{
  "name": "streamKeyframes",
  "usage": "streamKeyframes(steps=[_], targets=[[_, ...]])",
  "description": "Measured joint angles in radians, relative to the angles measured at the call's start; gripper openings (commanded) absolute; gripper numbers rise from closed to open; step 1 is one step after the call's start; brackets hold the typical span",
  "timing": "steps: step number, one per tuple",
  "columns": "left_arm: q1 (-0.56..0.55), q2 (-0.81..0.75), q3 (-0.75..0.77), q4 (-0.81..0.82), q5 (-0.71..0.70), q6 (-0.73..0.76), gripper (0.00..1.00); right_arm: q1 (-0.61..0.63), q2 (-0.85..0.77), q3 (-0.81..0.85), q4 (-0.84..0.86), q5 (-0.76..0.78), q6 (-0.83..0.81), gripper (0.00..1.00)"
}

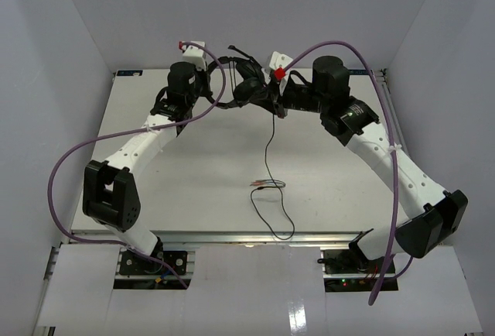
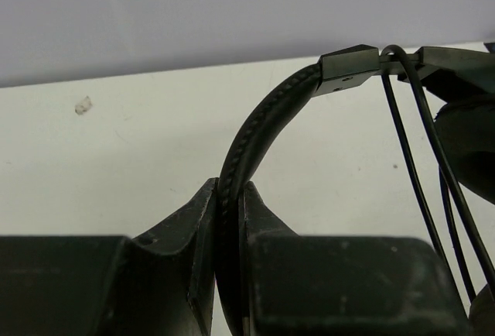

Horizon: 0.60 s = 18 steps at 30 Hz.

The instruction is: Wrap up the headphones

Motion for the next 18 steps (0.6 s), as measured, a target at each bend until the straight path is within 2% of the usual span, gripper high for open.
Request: streamKeyframes(steps=[9, 18], targets=[[-0.03, -0.087, -0.16, -0.009, 0.058, 0.038, 0.0, 0.073, 0.009, 0.031, -0.155, 0.265, -0.268, 0.08], [-0.036, -0.141, -0.215, -0.017, 0.082, 0.065, 0.0, 0.138, 0.025, 0.077, -0.186, 0.436, -0.462, 0.08]])
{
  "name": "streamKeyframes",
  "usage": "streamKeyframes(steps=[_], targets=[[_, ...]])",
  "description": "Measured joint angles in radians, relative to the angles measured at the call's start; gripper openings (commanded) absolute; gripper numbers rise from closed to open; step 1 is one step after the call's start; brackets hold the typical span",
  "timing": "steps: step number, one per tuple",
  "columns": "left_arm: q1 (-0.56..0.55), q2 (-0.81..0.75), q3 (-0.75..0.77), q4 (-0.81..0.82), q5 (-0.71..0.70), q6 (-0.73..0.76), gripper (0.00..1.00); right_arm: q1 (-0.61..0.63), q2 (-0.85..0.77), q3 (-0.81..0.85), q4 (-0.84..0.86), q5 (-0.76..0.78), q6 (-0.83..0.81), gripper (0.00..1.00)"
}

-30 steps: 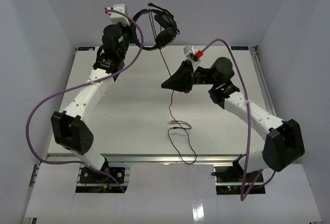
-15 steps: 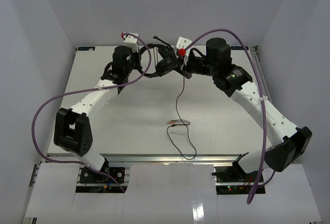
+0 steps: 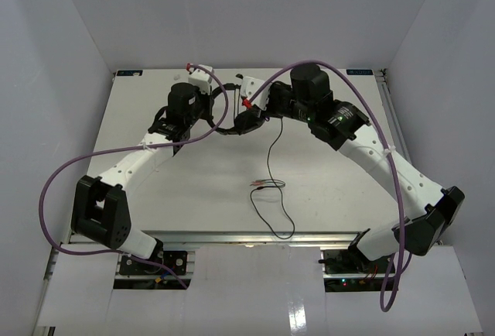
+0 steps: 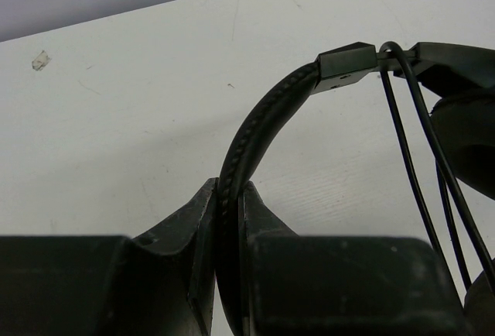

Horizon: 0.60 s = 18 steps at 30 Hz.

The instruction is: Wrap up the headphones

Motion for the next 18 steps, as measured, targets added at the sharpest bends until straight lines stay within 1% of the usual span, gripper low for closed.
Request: streamKeyframes(steps=[10, 18], targets=[[-0.024, 0.001, -0.019, -0.024, 0.03, 0.011, 0.0, 0.026, 0.038, 0.018, 0.006, 0.118, -0.107, 0.08], [-0.088, -0.002, -0.052, -0.025, 0.078, 0.011, 0.0, 0.028, 0.099, 0.032, 0.041, 0.184, -0.109, 0.09]])
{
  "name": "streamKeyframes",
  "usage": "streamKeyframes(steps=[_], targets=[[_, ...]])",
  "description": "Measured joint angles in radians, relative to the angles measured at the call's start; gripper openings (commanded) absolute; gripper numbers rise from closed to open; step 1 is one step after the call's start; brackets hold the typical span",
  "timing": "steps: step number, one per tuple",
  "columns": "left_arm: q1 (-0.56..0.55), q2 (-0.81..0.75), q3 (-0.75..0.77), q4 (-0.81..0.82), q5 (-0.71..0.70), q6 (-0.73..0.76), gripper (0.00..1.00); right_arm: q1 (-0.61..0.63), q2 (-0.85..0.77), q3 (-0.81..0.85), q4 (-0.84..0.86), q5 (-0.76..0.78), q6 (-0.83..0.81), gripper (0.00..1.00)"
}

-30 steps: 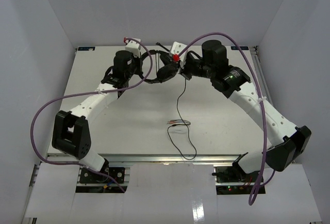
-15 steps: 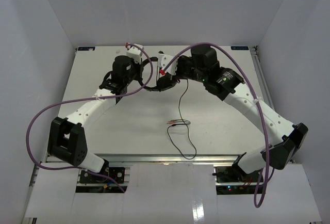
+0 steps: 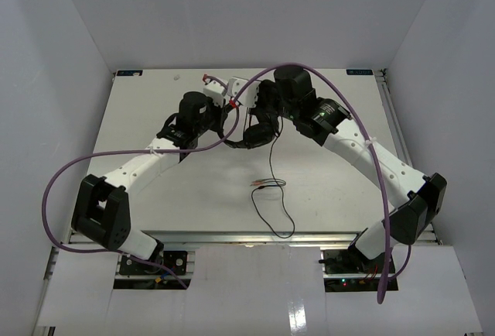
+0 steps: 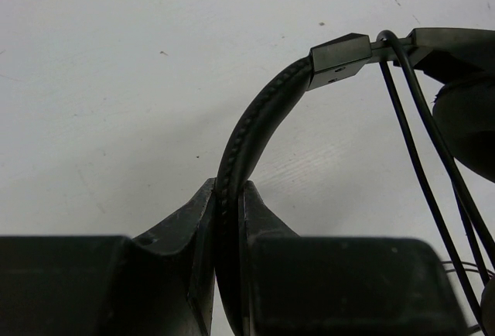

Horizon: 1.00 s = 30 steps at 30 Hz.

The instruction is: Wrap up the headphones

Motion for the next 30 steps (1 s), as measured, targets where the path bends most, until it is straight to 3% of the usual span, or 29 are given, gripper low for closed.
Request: streamKeyframes(steps=[30], targets=[[-0.03, -0.165, -0.094, -0.076, 0.05, -0.002, 0.0, -0.06, 0.033, -0.017, 0.089, -0.01, 0.11, 0.15]])
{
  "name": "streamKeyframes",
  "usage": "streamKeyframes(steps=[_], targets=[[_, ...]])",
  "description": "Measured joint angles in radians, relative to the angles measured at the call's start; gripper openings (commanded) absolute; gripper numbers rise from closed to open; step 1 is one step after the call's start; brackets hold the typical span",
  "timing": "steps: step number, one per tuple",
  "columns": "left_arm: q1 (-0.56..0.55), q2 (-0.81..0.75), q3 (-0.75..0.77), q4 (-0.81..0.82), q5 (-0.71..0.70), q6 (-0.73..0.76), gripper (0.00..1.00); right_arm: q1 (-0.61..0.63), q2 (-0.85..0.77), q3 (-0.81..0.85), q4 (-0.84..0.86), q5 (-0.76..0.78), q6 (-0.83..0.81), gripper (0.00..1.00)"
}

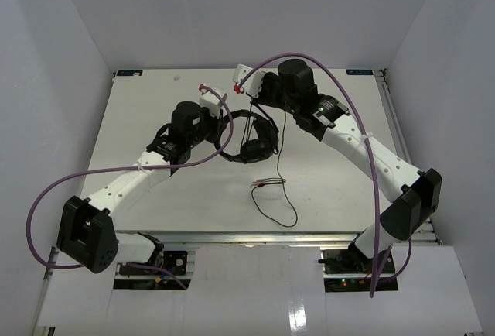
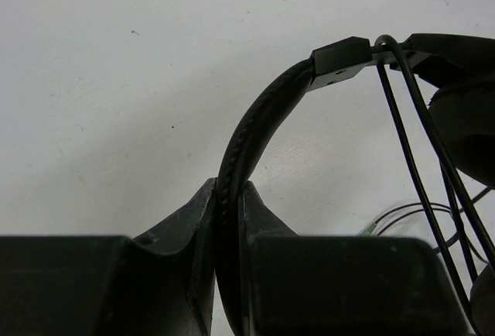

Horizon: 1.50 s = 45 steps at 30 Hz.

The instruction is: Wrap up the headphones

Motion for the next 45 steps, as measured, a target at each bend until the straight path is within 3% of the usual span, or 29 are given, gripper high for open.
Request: streamKeyframes(steps=[10, 26, 38, 45], targets=[[-0.026, -0.073, -0.004, -0.026, 0.037, 0.011, 0.0, -0.047, 0.044, 0.013, 0.02, -0.051, 0.057, 0.12], [-0.027, -0.164, 0.063, -0.055, 0.09, -0.021, 0.0, -0.18, 0.055, 0.002, 0.026, -0.312, 0.215, 0.11], [-0.027, -0.173, 0.199, -0.122, 0.125, -0.08, 0.0, -0.226, 0.04, -0.197, 0.154, -0.55, 0.362, 0.12], [-0.039, -0.143, 0.355, -0.065, 0.186, -0.182, 0.0, -0.265, 0.033, -0.305, 0.327, -0.766, 0.621, 0.14]])
